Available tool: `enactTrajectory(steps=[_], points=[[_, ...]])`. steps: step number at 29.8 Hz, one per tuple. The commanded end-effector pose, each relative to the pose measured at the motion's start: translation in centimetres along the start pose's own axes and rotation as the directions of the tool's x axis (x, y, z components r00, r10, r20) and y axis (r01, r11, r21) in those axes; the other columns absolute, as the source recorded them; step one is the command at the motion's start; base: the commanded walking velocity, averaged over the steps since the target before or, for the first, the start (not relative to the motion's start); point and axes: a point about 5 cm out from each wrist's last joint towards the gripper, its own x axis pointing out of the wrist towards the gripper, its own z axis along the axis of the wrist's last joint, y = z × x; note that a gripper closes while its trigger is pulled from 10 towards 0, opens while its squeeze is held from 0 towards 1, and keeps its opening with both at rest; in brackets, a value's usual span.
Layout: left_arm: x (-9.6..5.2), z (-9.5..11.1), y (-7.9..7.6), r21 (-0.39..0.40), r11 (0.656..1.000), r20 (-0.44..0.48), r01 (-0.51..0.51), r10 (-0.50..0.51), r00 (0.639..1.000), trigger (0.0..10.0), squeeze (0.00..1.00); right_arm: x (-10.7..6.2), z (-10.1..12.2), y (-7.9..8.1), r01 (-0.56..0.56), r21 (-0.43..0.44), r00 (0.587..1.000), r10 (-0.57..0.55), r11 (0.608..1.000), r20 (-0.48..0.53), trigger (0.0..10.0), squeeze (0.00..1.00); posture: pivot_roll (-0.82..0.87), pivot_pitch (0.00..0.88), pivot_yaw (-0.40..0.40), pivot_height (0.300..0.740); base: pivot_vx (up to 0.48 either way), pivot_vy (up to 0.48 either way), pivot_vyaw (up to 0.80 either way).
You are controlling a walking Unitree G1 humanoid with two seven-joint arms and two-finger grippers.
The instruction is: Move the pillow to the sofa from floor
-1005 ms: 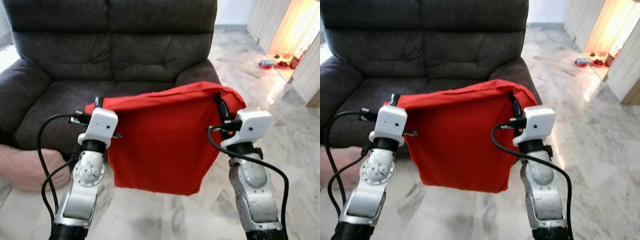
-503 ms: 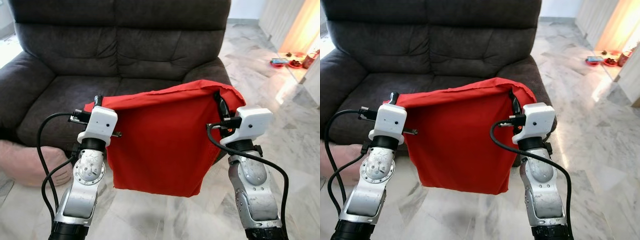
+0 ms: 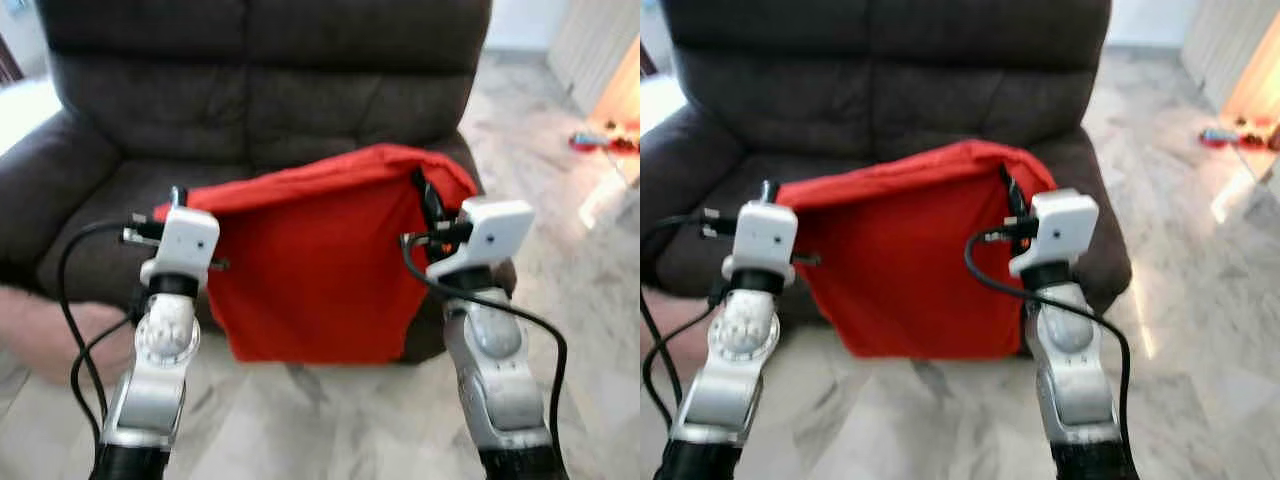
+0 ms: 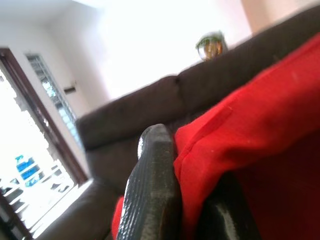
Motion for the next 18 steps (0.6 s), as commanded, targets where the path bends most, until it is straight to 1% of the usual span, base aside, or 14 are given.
enactTrajectory(steps=[1, 18], points=[[0.32, 0.99, 0.9, 0.005, 0.999, 0.049, -0.049, 0.048, 0.998, 10.0, 0.0, 0.29, 2.35, -1.19, 0.056, 0.001, 0.992, -0.056, 0.998, 0.11, 10.0, 0.0, -0.01, 0.06, -0.019, 0.74, 0.337, 0.0, 0.0], [0.62, 1.54, 1.01, 0.001, 0.998, 0.068, -0.061, 0.061, 0.996, 10.0, 0.0, 0.66, 2.88, -0.82, 0.038, 0.02, 0.991, -0.041, 0.999, 0.126, 10.0, 0.0, -0.01, 0.051, -0.024, 0.74, 0.334, 0.0, 0.0]])
